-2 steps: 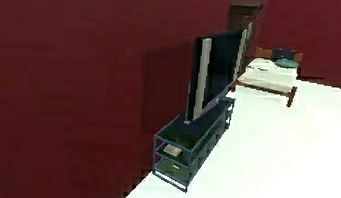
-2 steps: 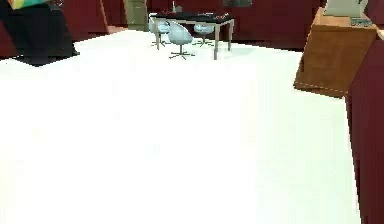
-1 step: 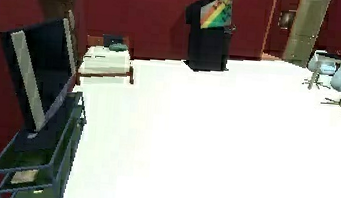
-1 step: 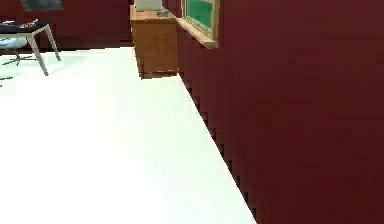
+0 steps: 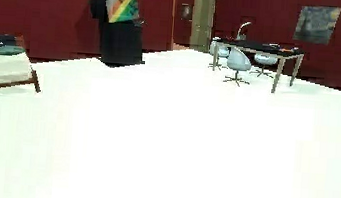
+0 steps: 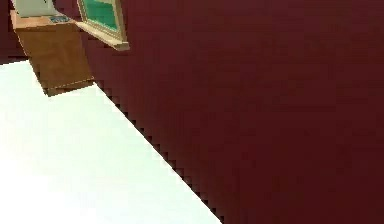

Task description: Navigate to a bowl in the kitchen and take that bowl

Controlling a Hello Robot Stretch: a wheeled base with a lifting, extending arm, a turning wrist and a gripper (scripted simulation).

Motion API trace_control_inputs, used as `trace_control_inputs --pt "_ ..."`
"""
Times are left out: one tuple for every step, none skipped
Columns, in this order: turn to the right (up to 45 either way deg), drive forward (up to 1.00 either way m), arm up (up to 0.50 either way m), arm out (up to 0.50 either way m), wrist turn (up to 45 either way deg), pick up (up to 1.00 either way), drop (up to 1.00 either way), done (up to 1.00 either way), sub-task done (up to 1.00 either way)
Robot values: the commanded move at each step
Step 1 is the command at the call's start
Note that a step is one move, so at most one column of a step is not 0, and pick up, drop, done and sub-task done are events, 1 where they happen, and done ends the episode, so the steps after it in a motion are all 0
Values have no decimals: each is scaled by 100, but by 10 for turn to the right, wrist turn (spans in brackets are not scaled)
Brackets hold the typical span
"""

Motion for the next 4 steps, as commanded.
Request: trace_control_inputs --pt "0 100 0 0 0 0 0 0 0" --pt "0 100 0 0 0 0 0 0 0" --pt "0 100 0 0 0 0 0 0 0" --pt "0 100 0 0 0 0 0 0 0"
